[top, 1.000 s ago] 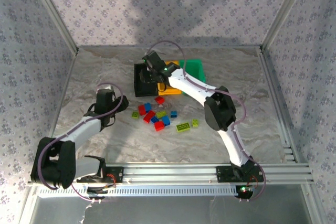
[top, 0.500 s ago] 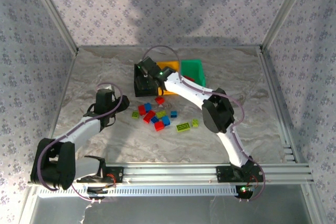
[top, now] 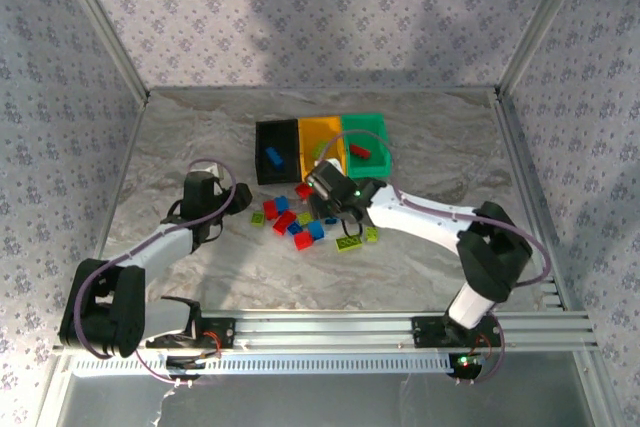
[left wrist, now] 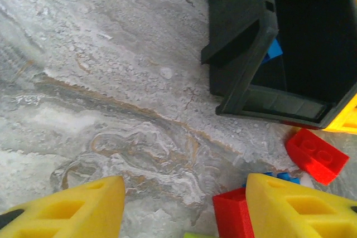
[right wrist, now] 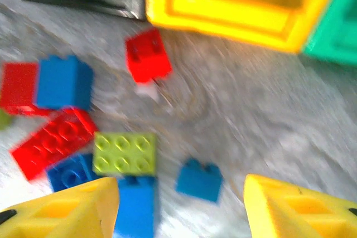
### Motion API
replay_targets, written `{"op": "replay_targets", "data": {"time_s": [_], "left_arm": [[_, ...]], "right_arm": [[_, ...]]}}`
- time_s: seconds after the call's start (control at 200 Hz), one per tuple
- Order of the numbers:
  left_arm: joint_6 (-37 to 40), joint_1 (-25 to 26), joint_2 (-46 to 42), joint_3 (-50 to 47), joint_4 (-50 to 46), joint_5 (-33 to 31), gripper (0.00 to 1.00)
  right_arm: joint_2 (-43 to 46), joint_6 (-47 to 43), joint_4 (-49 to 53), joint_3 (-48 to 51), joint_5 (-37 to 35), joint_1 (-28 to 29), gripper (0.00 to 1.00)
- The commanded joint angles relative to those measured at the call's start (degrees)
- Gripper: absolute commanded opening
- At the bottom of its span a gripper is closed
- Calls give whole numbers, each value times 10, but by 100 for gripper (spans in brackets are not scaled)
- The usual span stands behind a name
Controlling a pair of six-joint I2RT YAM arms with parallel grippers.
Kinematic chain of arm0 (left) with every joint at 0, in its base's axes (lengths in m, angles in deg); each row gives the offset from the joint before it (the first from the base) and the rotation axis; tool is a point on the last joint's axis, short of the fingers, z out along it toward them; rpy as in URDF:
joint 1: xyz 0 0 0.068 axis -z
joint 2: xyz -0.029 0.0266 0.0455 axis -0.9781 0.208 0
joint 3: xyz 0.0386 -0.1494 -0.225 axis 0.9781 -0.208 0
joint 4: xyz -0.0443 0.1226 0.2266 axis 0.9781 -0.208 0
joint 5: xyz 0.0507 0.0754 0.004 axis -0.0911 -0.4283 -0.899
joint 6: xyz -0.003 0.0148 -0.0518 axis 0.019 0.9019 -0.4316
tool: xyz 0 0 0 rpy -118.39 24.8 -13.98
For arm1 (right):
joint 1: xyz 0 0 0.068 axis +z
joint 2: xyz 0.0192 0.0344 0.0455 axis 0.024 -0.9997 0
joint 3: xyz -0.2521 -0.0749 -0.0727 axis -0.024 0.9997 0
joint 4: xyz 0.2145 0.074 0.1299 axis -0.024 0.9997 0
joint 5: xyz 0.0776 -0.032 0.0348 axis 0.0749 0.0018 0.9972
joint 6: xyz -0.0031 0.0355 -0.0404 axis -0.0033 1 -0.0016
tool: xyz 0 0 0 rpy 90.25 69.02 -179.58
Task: Sort the legos into containers by color
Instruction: Move the lego to the center of the table.
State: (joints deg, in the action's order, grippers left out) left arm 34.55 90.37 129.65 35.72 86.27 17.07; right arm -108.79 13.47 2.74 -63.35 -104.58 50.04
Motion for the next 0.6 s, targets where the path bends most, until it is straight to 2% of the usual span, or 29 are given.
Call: {"op": "replay_targets", "data": {"time_s": [0.0, 0.195, 0.41, 0.595], "left_arm": [[9, 4, 14, 1, 38, 35, 58], [13, 21, 43, 11, 57, 70, 58], [41, 60, 68, 36, 52, 96, 58], [92, 99, 109, 91, -27, 92, 58]], "right_arm": [[49, 54, 19, 59, -38, 1, 63], [71, 98, 7, 116, -54, -2, 63], [50, 88, -24, 103, -44, -11, 63], [50, 77, -21, 96, -46, -11, 63]]}}
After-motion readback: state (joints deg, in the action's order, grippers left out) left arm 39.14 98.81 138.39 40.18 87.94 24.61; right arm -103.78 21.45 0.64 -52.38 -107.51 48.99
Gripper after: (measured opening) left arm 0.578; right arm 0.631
